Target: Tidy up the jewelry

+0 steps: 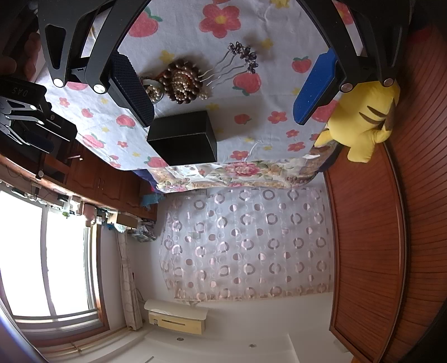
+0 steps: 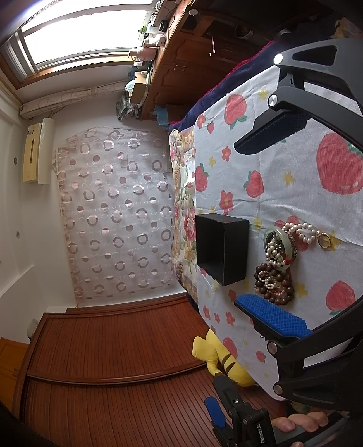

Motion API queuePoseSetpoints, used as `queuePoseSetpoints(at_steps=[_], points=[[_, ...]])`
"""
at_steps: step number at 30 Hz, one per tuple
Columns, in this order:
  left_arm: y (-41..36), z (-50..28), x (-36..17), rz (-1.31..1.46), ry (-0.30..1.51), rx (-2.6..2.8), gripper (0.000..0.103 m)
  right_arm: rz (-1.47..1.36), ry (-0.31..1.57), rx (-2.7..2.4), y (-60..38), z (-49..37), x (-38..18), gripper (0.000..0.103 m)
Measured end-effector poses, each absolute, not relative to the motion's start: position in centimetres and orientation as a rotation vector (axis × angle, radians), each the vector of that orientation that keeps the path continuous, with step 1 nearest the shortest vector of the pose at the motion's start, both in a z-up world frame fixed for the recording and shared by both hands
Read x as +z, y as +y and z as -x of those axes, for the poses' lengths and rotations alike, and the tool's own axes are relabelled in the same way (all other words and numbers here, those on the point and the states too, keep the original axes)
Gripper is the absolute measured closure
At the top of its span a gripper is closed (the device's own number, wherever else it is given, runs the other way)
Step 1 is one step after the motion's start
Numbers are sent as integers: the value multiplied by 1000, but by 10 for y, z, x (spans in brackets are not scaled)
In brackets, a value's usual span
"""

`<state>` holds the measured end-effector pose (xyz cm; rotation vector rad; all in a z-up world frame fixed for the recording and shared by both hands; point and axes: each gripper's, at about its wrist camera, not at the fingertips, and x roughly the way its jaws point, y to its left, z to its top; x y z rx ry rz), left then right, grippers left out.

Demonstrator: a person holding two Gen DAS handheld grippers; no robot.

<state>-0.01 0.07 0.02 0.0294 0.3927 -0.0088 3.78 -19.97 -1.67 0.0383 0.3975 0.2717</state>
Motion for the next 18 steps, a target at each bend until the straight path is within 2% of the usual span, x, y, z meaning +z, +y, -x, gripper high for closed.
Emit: queuePoseSetpoints(at_steps=[15,18], points=[[0,0,0,-30,386,-9,6,-39,395,272,-200,-38,-18,2],[8,-6,16,-27,383,-8,6,-39,395,272,-199,-38,-18,2]])
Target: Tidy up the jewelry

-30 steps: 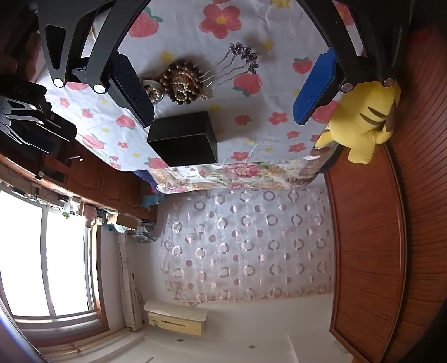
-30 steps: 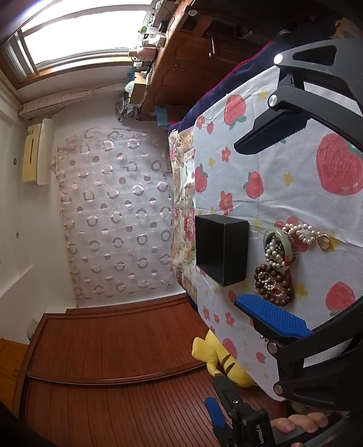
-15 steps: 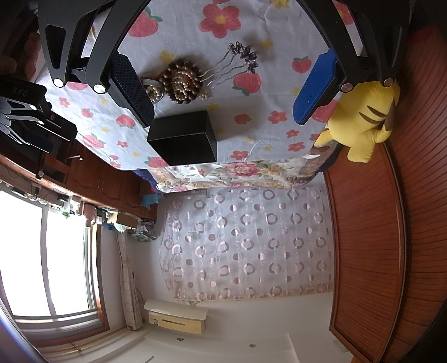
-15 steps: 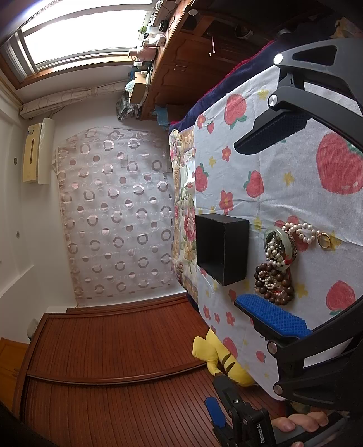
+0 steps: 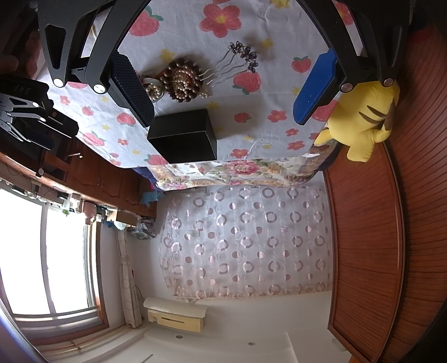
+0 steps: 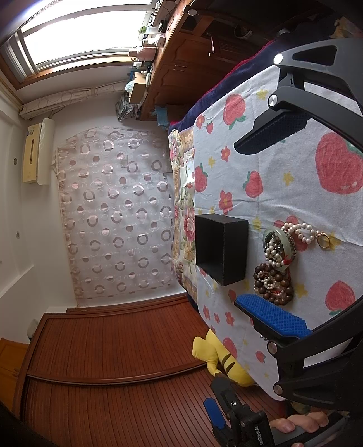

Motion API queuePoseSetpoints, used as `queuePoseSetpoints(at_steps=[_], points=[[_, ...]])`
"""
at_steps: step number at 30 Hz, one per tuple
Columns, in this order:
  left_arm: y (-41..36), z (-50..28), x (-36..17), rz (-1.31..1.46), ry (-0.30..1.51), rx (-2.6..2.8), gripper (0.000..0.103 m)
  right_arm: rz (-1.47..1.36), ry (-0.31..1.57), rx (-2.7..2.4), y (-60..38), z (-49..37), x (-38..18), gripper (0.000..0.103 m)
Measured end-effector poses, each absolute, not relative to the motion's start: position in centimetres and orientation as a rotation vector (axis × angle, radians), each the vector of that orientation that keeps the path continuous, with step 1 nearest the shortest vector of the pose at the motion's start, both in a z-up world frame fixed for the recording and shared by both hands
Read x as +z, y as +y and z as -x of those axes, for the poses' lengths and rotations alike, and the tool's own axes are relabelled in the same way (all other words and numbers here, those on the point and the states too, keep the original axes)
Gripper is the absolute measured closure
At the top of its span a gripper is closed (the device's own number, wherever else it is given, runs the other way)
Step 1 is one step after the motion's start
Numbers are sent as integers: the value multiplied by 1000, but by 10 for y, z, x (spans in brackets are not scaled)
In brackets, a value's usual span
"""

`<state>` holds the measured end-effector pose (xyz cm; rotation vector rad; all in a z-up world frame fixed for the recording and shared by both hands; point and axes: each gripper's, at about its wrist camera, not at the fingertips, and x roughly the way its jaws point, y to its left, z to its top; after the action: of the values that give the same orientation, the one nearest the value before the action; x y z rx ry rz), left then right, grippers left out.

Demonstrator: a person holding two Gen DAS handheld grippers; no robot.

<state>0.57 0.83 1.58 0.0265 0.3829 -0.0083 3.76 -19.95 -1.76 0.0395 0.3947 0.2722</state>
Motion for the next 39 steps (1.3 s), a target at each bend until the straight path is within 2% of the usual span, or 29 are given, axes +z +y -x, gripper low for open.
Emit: queuePoseSetpoints(at_steps=[39], points=[[3,10,13,-23,365,-5,6,-41,391,274,-201,-37,-19,2]])
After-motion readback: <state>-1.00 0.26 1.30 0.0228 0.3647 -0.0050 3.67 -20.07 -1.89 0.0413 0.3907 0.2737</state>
